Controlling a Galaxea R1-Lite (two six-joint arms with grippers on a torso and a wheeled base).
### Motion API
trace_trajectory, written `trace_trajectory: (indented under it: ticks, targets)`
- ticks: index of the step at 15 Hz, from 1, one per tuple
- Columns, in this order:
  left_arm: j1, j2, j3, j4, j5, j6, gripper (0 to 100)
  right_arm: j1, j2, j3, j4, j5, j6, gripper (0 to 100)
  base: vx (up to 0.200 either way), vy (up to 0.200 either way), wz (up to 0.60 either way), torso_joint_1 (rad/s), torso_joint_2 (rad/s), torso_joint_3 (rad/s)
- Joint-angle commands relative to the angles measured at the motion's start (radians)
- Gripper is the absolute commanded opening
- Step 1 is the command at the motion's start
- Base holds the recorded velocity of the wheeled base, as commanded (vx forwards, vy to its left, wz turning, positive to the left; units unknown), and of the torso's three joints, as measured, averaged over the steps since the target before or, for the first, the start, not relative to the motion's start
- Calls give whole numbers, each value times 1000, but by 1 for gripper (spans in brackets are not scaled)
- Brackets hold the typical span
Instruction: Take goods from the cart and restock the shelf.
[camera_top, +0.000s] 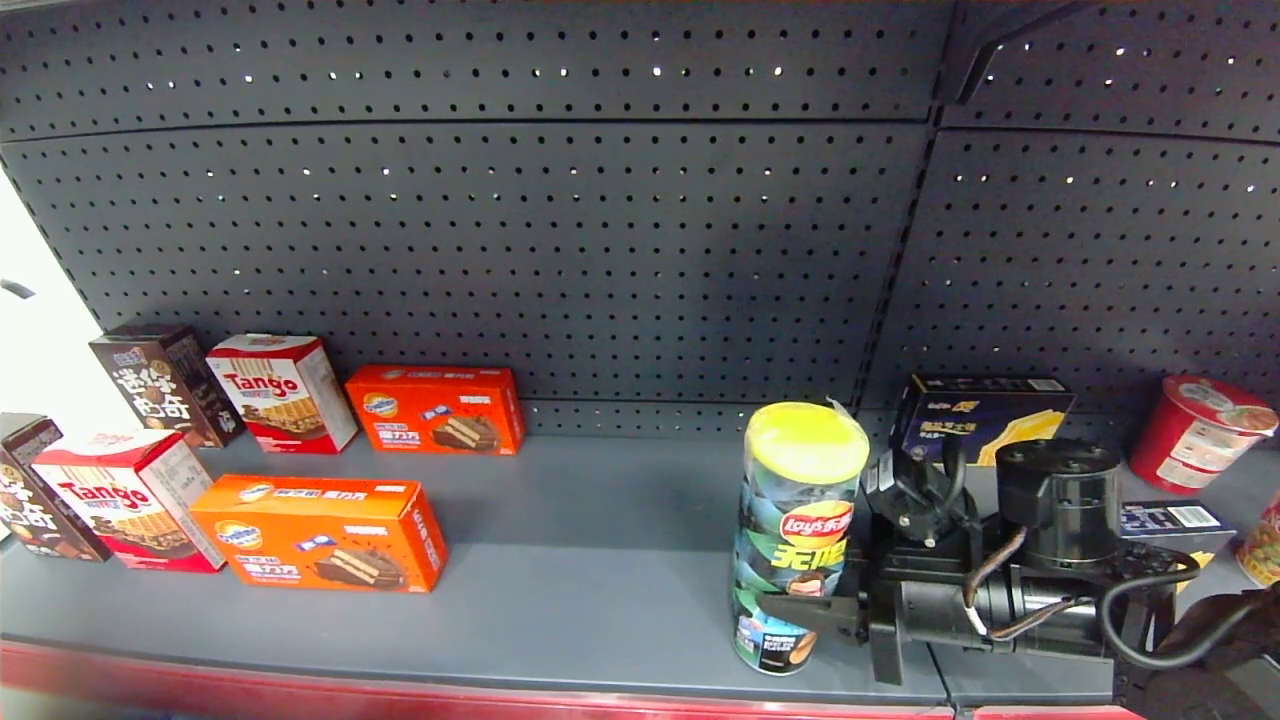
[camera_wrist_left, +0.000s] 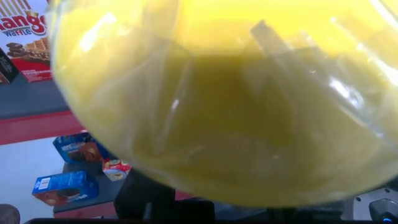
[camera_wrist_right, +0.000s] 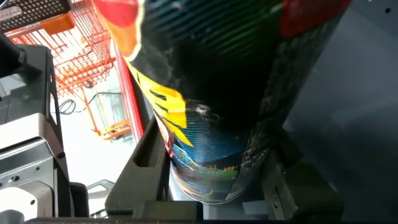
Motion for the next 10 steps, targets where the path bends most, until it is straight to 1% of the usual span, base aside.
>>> trace_trajectory:
  ticks: [1, 8, 9, 10]
  targets:
    - [0, 2, 12, -1, -1, 0, 0, 3, 24, -2, -11, 1, 0, 0, 0, 0, 0, 0, 0, 0]
    - [0, 0, 16, -1, -6, 0, 0, 4, 35, 6, -13, 4, -3, 0, 0, 0, 0, 0, 0, 0]
    - [0, 0, 16, -1, -6, 0, 0, 9, 35, 7, -14, 4, -3, 100, 0, 0, 0, 0, 0, 0]
    - [0, -1, 16, -1, -6, 0, 0, 14, 35, 7, -14, 4, -3, 100, 0, 0, 0, 0, 0, 0]
